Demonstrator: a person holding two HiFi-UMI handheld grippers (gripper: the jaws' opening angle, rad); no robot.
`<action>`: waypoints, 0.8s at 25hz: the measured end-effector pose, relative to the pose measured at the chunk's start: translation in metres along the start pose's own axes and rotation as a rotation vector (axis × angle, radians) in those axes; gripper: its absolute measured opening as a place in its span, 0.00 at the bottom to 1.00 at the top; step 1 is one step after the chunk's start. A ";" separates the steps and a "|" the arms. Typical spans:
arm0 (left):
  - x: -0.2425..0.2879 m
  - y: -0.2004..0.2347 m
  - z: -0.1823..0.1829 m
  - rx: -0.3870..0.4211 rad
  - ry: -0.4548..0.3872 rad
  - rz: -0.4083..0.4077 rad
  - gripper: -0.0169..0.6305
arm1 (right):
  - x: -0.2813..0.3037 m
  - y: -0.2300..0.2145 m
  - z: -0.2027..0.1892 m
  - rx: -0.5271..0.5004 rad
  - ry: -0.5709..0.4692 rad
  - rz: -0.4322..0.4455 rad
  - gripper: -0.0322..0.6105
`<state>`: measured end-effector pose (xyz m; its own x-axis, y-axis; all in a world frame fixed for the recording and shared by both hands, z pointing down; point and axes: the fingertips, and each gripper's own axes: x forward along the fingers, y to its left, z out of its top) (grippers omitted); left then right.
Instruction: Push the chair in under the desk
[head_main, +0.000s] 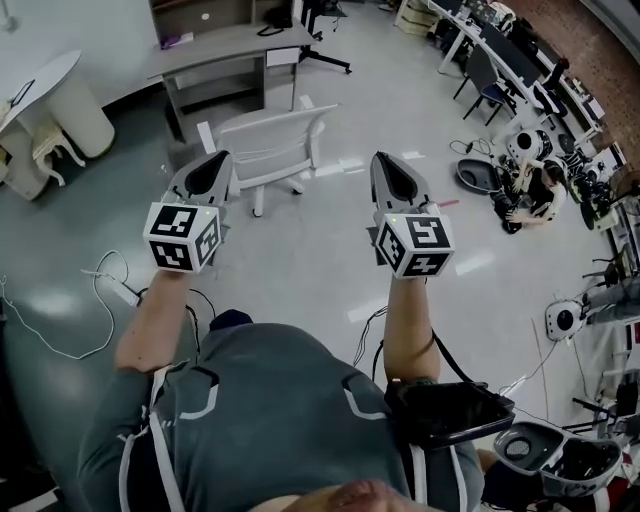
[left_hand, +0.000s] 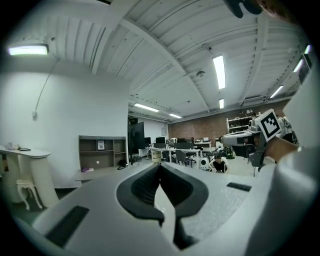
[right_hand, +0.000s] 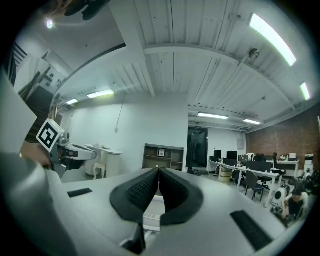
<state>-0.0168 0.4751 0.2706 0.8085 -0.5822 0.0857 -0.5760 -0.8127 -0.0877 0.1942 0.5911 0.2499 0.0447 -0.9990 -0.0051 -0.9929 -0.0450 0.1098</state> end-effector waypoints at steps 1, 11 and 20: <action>0.004 0.004 -0.002 0.004 0.005 0.004 0.04 | 0.006 0.001 -0.003 0.002 0.003 0.011 0.10; 0.060 0.079 -0.027 -0.022 0.020 0.011 0.04 | 0.091 0.013 -0.014 -0.025 0.055 0.031 0.10; 0.148 0.184 -0.042 -0.013 0.055 -0.026 0.04 | 0.224 0.016 -0.024 -0.052 0.093 0.034 0.10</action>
<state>-0.0079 0.2382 0.3089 0.8157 -0.5607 0.1424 -0.5564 -0.8278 -0.0722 0.1911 0.3669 0.2739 0.0234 -0.9956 0.0913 -0.9871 -0.0085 0.1596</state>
